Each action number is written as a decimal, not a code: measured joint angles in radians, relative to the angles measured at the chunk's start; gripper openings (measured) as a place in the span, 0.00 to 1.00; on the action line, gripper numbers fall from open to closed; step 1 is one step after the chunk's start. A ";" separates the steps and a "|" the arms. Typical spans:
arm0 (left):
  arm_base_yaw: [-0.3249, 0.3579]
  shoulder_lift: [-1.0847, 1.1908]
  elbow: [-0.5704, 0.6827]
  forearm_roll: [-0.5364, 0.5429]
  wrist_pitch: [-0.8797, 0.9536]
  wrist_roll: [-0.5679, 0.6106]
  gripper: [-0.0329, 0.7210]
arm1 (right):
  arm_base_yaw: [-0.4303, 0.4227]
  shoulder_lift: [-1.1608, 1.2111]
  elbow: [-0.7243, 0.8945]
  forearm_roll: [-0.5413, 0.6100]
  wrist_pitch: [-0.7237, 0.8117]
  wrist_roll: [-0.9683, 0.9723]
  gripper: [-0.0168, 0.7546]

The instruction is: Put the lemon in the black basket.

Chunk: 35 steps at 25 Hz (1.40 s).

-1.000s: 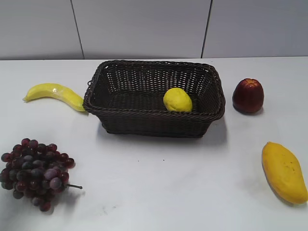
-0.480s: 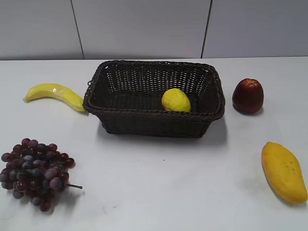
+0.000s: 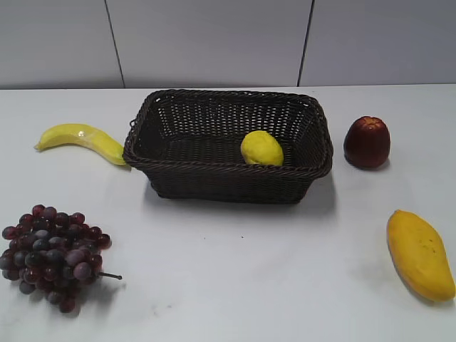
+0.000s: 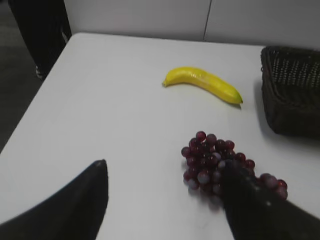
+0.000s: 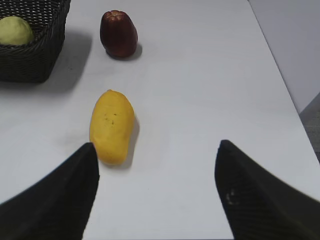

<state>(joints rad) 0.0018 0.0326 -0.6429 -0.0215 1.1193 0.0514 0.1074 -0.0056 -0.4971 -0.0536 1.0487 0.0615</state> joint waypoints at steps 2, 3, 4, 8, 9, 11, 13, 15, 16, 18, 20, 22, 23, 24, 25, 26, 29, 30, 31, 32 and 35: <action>0.000 -0.003 0.042 0.000 -0.033 0.000 0.76 | 0.000 0.000 0.000 0.000 0.000 0.000 0.79; 0.000 -0.003 0.063 0.000 -0.046 0.000 0.76 | 0.000 0.000 0.000 0.000 0.000 0.000 0.79; 0.000 -0.002 0.088 0.000 -0.056 0.000 0.76 | 0.000 0.000 0.000 0.000 0.000 0.000 0.79; 0.000 0.004 0.140 0.000 -0.057 0.000 0.74 | 0.000 0.000 0.000 0.000 0.000 0.000 0.79; 0.000 0.004 0.144 0.000 -0.054 0.000 0.73 | 0.000 0.000 0.000 0.000 0.000 0.000 0.79; 0.000 0.004 0.155 -0.001 -0.042 0.000 0.71 | 0.000 0.000 0.000 0.000 0.000 0.000 0.79; 0.000 0.005 0.161 -0.003 -0.030 0.000 0.71 | 0.000 0.000 0.000 0.000 0.000 0.000 0.79; 0.000 0.005 0.163 -0.003 -0.030 0.000 0.70 | 0.000 0.000 0.000 0.000 0.000 0.000 0.79; 0.000 0.005 0.163 -0.004 -0.030 0.000 0.69 | 0.000 0.000 0.000 0.000 0.000 0.000 0.79; 0.000 0.005 0.163 -0.004 -0.030 0.000 0.69 | 0.000 0.000 0.000 0.000 0.000 0.000 0.79; 0.000 0.005 0.163 -0.004 -0.030 0.000 0.69 | 0.000 0.000 0.000 0.000 0.000 0.000 0.79; 0.000 0.005 0.163 -0.004 -0.030 0.000 0.69 | 0.000 0.000 0.000 0.000 0.000 0.000 0.79; 0.000 0.005 0.163 -0.004 -0.030 0.000 0.69 | 0.000 0.000 0.000 0.000 0.000 0.000 0.79; 0.000 0.002 0.163 -0.004 -0.030 0.000 0.69 | 0.000 0.000 0.000 0.000 0.000 0.000 0.79; 0.000 -0.002 0.163 -0.004 -0.030 0.000 0.68 | 0.000 0.000 0.000 0.000 0.000 0.000 0.79; 0.000 -0.012 0.163 -0.004 -0.030 0.000 0.68 | 0.000 0.000 0.000 0.000 0.000 0.000 0.79; 0.000 -0.034 0.163 -0.004 -0.028 0.000 0.68 | 0.000 0.000 0.000 0.001 0.000 0.000 0.79; 0.000 -0.036 0.163 -0.004 -0.027 0.000 0.68 | 0.000 0.000 0.000 0.001 0.000 0.000 0.79; 0.000 -0.037 0.163 -0.006 -0.027 0.000 0.68 | 0.000 0.000 0.000 0.000 0.000 0.000 0.79; 0.000 -0.037 0.163 -0.006 -0.028 0.000 0.68 | 0.000 0.000 0.000 0.001 0.000 0.000 0.79; 0.000 -0.037 0.163 -0.006 -0.027 0.000 0.68 | 0.000 0.000 0.000 0.001 0.000 0.000 0.79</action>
<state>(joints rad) 0.0018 -0.0047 -0.4795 -0.0277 1.0921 0.0514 0.1074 -0.0056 -0.4971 -0.0525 1.0487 0.0615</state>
